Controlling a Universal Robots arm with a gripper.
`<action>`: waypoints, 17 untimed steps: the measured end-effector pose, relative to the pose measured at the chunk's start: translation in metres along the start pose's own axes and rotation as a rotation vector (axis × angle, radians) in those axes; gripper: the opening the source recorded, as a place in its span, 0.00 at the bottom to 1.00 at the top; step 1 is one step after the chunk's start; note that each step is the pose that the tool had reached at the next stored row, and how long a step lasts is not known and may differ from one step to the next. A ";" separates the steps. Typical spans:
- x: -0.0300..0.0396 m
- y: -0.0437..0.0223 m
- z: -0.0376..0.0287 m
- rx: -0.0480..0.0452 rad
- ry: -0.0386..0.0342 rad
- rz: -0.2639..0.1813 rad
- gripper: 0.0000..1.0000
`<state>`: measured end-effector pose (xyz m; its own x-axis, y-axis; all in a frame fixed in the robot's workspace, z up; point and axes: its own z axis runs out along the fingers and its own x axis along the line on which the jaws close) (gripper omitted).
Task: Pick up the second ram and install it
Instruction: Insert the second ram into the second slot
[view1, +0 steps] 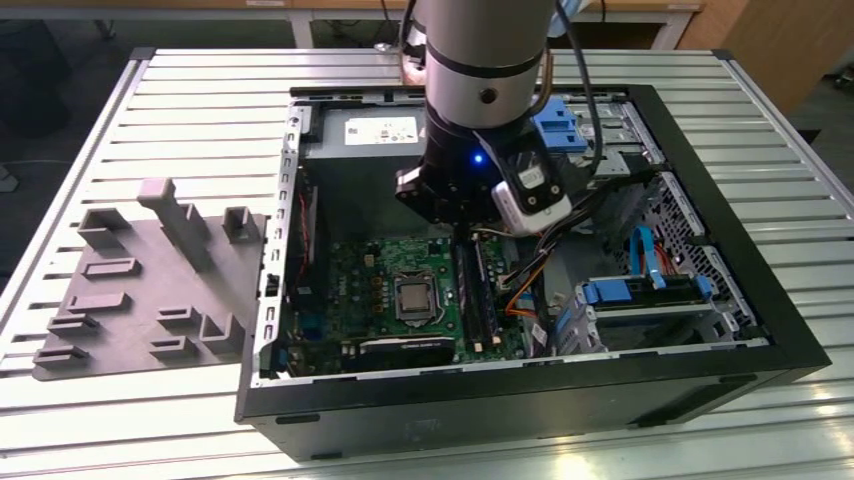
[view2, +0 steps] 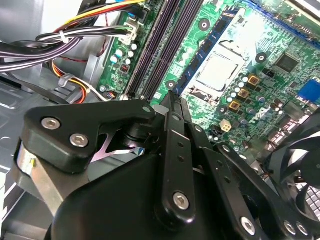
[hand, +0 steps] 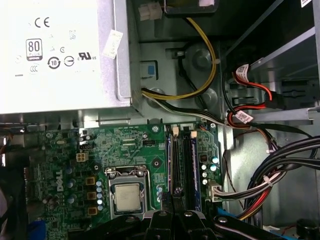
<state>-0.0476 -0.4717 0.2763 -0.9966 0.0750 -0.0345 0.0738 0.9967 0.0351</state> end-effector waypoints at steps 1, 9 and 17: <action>0.0000 0.0001 0.0009 0.0000 0.0000 0.000 0.11; 0.0003 0.0006 0.0096 0.0003 -0.0002 0.006 0.11; -0.0041 0.0008 0.0158 0.0003 -0.0002 0.007 0.11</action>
<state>-0.0429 -0.4707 0.2607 -0.9961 0.0815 -0.0345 0.0803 0.9962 0.0350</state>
